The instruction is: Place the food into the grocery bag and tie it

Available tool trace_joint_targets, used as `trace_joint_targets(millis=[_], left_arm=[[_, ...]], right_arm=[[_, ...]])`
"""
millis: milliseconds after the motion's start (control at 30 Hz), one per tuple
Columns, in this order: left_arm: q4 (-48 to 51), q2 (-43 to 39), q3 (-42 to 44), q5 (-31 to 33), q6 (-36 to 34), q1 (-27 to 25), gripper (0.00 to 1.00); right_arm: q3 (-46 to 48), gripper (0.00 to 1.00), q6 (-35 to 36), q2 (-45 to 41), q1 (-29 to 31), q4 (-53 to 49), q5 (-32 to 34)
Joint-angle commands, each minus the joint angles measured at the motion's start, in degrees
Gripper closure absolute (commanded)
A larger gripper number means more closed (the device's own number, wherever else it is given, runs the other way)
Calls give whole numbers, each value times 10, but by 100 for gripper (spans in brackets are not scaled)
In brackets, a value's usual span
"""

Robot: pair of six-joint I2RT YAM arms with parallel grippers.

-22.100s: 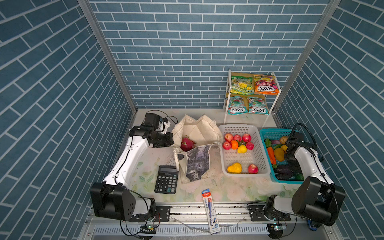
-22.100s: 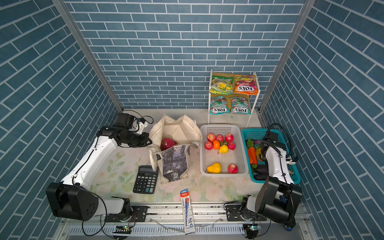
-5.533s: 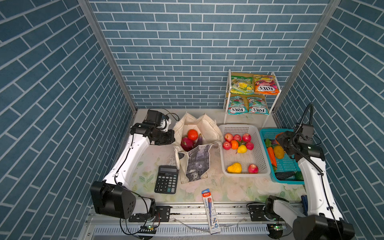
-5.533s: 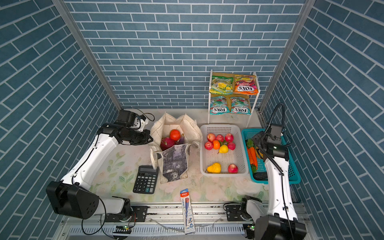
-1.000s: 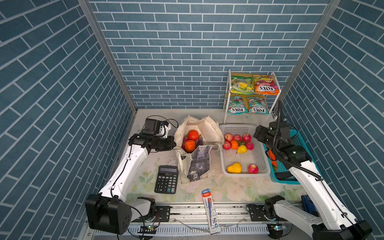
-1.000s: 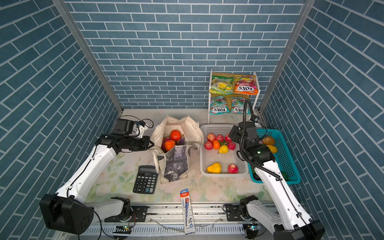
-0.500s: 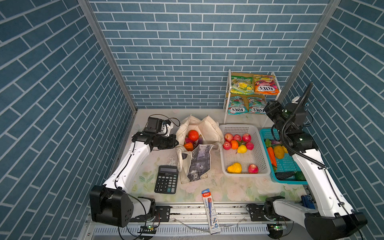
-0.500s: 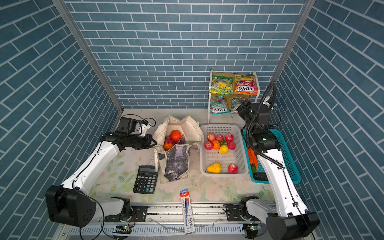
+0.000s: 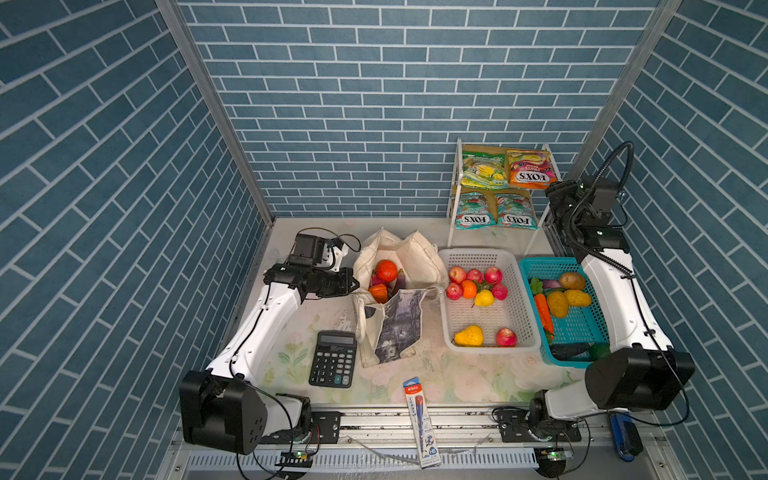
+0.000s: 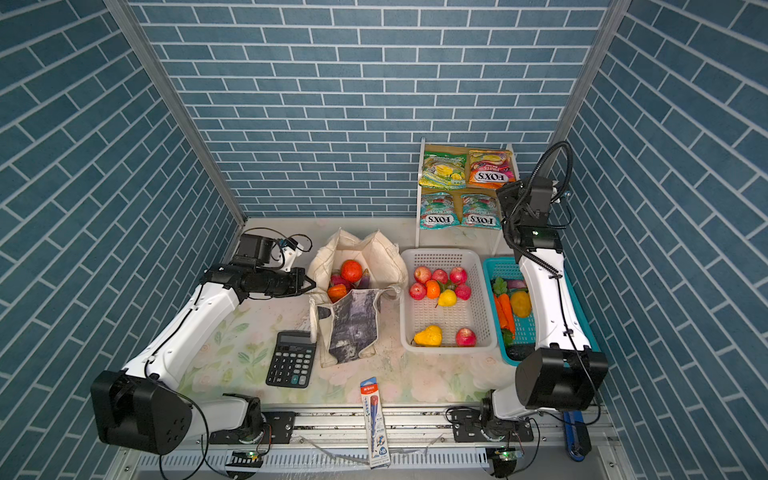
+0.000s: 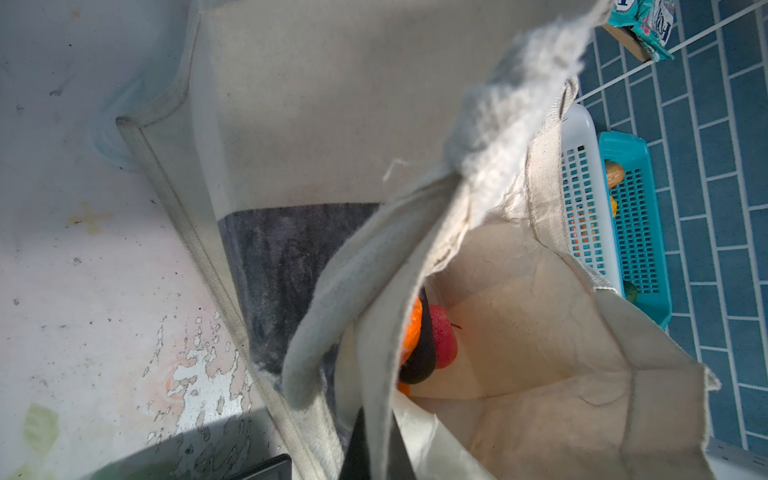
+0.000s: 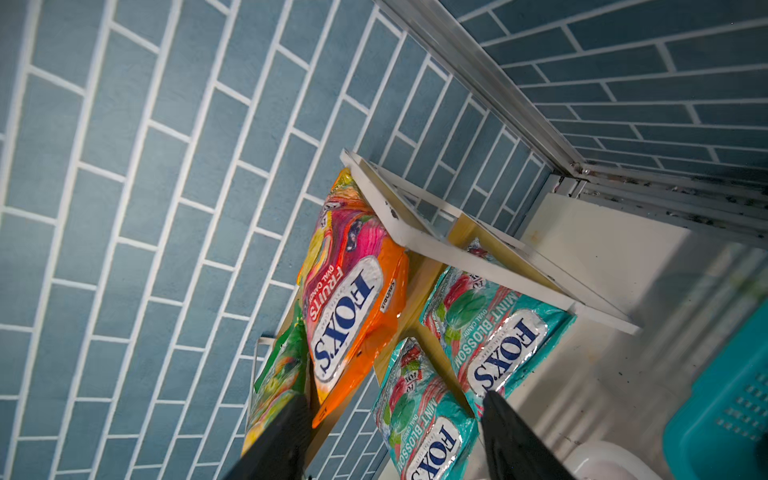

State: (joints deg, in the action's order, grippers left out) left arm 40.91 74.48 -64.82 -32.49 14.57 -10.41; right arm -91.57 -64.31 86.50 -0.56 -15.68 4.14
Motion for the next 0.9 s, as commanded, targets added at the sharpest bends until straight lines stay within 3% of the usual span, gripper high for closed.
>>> trace_joint_targets(millis=[0,633,867], left_arm=[[-6,-6,9,-10,-5,3,100],[-22,-7,19,-31,10,26,100],[-25,-6,20,-31,13,31,100]], right_arm=[[-40,35,-36,18,-4,-11,-28],[-155,34,-45,132,-35,-64,-65],[-188,46,-45,158,-38,-67,-82]])
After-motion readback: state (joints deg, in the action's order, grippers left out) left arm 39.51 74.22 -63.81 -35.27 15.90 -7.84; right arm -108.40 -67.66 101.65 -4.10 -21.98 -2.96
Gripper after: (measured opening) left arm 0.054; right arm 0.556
